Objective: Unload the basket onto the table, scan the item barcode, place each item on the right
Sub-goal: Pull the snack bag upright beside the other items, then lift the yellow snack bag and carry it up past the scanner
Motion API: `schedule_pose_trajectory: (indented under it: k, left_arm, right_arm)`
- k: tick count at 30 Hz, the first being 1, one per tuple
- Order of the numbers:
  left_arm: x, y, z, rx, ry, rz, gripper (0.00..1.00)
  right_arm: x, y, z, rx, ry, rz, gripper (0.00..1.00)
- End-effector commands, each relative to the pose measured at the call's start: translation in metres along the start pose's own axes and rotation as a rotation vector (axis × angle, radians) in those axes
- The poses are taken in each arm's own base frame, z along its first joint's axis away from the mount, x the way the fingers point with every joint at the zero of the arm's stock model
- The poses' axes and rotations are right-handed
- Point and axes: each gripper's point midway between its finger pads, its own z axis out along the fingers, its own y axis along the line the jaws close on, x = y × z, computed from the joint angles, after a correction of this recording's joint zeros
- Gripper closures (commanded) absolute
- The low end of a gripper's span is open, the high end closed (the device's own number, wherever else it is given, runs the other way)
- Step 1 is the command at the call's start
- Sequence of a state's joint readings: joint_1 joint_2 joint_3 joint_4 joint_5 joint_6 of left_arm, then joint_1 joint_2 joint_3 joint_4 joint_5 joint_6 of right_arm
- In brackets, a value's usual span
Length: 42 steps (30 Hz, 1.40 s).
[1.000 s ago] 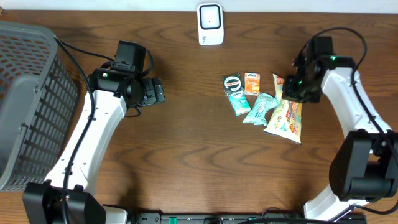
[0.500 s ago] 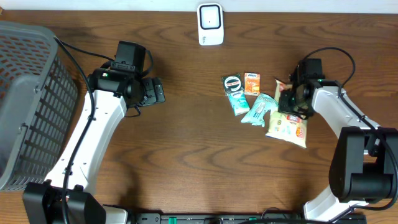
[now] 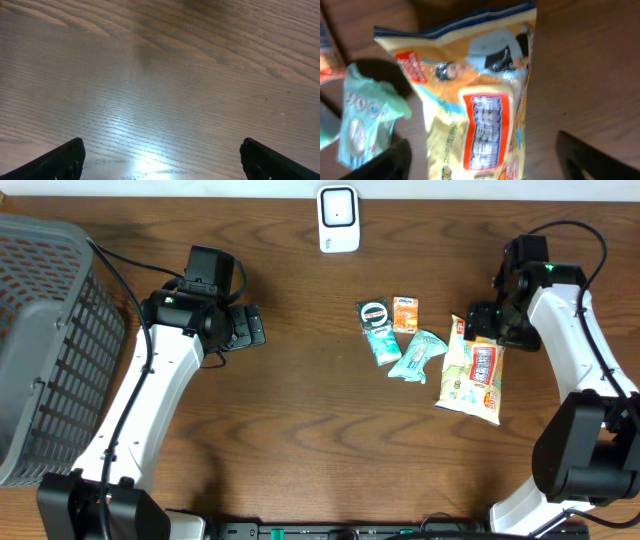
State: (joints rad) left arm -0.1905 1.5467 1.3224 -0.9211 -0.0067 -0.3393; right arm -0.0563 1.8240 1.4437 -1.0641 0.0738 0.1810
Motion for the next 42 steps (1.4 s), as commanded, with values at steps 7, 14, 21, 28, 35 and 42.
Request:
schedule_pose_trajectory:
  k: [7,14,21,28,35,42]
  left_arm:
    - [-0.002,0.004,-0.001,-0.014,-0.003,0.002,0.02]
    - [-0.002,0.004,-0.001,-0.014,-0.003,0.002,0.02]
    - [-0.002,0.004,-0.001,-0.014,-0.003,0.002,0.02]
    - [-0.002,0.004,-0.001,-0.014,-0.003,0.002,0.02]
    - [-0.002,0.004,-0.001,-0.014,-0.003,0.002,0.02]
    - [-0.002,0.004,-0.001,-0.014,-0.003,0.002,0.02]
  right_arm:
    - [0.04,-0.002,0.06,-0.024,0.067,0.011,0.07]
    - [0.057,0.009,0.091,-0.091,0.049,0.014,0.48]
    - [0.025,0.016,0.071,-0.119,-0.027,0.02,0.99]
    - [-0.062,0.028,-0.003,-0.148,-0.264,-0.03,0.99]
    - [-0.142,0.063,-0.085,-0.258,-0.599,-0.019,0.99]
    - [-0.188,0.154,-0.157,-0.604,-0.818,-0.02,0.98]
